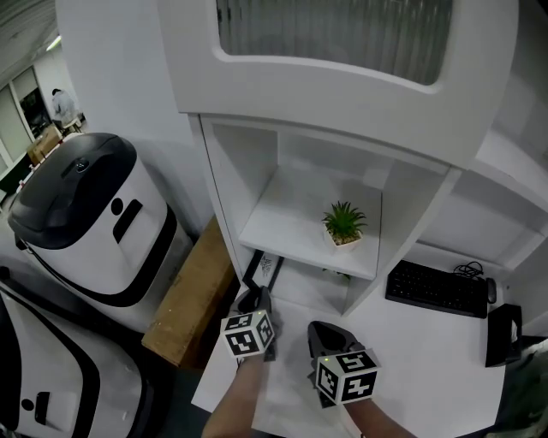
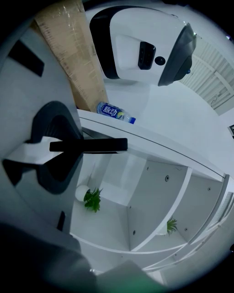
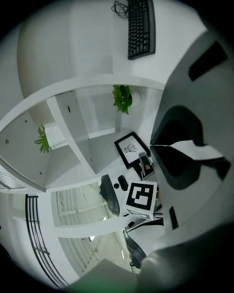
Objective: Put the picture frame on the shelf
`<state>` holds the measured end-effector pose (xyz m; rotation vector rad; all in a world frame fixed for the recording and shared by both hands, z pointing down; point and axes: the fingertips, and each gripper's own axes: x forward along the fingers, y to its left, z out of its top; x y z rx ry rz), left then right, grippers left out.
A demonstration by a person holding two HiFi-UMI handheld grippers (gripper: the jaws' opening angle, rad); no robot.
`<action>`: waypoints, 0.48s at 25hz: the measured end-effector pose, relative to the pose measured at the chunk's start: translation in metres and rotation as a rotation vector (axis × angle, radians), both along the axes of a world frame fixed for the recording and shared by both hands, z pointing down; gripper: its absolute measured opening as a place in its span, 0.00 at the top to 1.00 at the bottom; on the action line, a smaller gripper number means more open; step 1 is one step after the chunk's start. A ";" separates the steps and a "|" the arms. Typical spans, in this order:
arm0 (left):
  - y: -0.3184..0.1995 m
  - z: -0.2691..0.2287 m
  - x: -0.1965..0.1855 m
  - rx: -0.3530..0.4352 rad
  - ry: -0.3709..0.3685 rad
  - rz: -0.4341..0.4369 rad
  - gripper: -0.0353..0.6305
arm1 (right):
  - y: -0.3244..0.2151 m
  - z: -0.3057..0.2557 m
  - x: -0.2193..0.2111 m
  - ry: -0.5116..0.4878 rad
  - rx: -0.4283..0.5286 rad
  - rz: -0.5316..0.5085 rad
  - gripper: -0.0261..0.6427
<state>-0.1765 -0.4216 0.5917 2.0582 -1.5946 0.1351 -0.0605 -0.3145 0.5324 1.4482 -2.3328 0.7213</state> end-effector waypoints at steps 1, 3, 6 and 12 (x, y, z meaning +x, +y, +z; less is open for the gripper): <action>0.000 0.000 0.000 0.000 -0.001 -0.001 0.84 | 0.000 0.000 0.000 0.000 0.000 0.001 0.96; 0.000 0.001 0.000 -0.002 -0.006 -0.004 0.84 | 0.000 0.001 0.000 0.001 -0.001 0.001 0.96; 0.000 0.002 0.000 -0.009 -0.019 -0.009 0.84 | 0.001 0.001 -0.001 0.001 -0.002 0.001 0.96; 0.001 0.004 0.003 -0.029 -0.023 0.017 0.84 | 0.002 0.001 -0.003 -0.001 -0.004 -0.001 0.96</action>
